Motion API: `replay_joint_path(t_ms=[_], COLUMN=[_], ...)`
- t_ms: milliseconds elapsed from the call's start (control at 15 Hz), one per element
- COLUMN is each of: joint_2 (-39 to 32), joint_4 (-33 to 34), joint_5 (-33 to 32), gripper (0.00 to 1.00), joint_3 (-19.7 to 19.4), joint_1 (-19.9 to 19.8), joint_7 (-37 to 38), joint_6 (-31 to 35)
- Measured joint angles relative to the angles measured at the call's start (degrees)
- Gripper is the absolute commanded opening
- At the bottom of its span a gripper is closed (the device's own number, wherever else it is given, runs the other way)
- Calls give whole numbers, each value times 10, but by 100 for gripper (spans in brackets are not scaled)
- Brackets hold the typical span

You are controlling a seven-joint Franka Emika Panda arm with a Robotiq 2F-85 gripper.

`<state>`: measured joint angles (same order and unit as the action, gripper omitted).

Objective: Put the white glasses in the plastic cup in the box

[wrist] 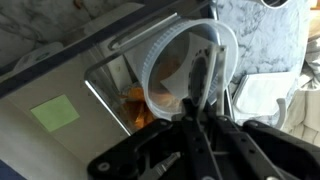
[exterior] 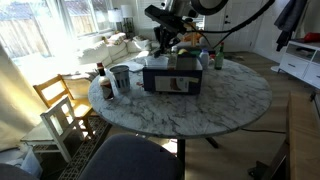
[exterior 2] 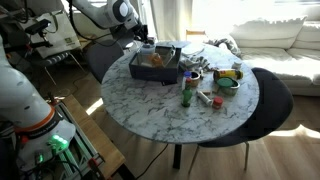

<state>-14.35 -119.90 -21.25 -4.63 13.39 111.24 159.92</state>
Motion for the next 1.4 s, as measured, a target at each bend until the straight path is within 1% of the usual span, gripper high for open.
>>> replay_joint_path(t_ms=[133, 200, 267, 333, 533, 667, 733, 867, 1133, 1200, 1267, 1400], joint_2=[-23, -33, -43, -52, -69, -70, -70, -66, -48, -41, -30, 2], joint_4=[24, 35, 45, 53, 72, 77, 78, 78, 70, 64, 54, 28], joint_5=[18, 28, 40, 49, 66, 70, 71, 71, 71, 80, 101, 152], gripper=[3, 29, 36, 41, 65, 78, 87, 100, 100, 100, 100, 100], joint_3=[4, 6, 9, 12, 16, 16, 16, 16, 16, 23, 37, 76], joint_1=[0, 0, 0, 0, 2, 5, 7, 12, 25, 26, 23, 14], joint_7=[-19, -29, -40, -50, -67, -71, -71, -71, -70, -76, -96, -164], joint_6=[0, 0, 0, 0, -1, -1, -1, -1, -4, -11, -21, -51])
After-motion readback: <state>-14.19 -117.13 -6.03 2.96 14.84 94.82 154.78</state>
